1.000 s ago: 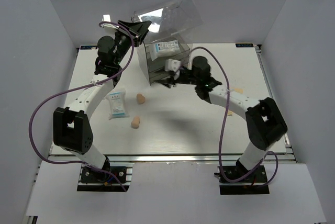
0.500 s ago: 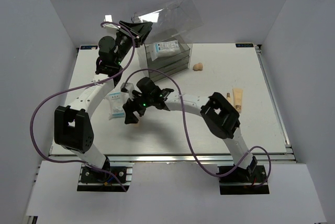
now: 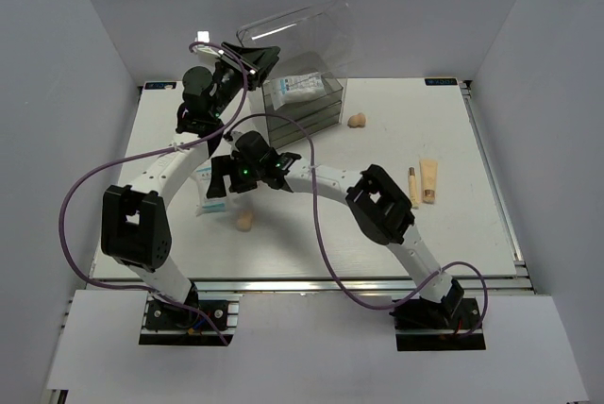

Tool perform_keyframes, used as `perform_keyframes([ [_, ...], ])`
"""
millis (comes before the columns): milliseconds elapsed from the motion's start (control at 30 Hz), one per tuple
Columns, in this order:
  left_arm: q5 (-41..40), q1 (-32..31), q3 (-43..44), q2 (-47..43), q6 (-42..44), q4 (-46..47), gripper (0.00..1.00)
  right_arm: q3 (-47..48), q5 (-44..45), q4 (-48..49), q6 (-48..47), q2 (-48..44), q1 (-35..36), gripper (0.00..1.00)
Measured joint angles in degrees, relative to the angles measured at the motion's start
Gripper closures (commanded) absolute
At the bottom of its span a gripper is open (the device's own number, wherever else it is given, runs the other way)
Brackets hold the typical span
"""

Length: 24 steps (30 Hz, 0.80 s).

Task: Organize the makeup

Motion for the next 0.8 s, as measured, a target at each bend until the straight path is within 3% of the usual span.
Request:
perform_keyframes([
  [500, 0.3, 0.0, -0.2, 0.0, -0.4, 0.2, 0.5, 9.2, 9.9, 2.9, 0.3, 10.1, 1.6, 0.11],
  [667, 0.3, 0.0, -0.2, 0.0, -0.4, 0.2, 0.5, 9.5, 12.1, 3.1, -0.8, 11.1, 1.5, 0.3],
  [800, 0.3, 0.0, -0.2, 0.0, -0.5, 0.2, 0.5, 9.5, 13.3, 3.2, -2.8, 11.2, 1.6, 0.52],
])
